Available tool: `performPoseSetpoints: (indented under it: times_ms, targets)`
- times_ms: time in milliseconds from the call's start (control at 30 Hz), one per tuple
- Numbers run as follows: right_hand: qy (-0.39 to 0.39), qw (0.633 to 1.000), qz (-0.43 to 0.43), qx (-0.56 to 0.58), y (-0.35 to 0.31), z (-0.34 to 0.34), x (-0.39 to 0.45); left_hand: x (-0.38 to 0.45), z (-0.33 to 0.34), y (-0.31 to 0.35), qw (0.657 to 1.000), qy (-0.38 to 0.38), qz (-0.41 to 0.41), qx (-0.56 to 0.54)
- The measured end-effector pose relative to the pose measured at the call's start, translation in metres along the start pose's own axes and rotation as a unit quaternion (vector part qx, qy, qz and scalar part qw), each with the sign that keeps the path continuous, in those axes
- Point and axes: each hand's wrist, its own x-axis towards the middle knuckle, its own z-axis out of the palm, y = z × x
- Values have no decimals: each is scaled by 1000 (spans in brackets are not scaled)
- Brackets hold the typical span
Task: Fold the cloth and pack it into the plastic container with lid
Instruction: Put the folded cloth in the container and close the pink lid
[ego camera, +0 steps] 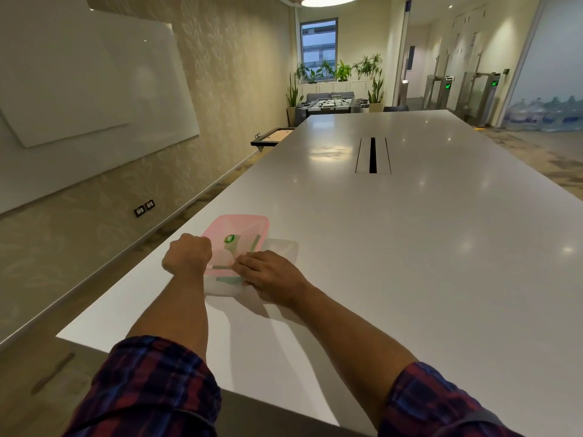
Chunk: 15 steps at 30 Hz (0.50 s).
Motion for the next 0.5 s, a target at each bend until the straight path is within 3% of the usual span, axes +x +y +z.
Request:
performPoseSetpoints:
  times_ms: [133,200,267,300,400,500]
  targets:
    - [26,996,-27,85,4,-10,7,2,-6,3,998,8,3,57]
    - [25,988,43,146,11,-21,16,3,-6,6,997,2,14,71]
    - [38,969,200,141,19,-27,28,4,-2,9,998,-2,23,66]
    - [37,942,307,130,26,-28,33,5,1,11,998,0,25,54]
    - [-30,809,569,144,57,-28,36,8,10,13,1000,-5,22,3]
    - [-112,738,630,216,76,-23,31,12,13,12,999,-9,36,14]
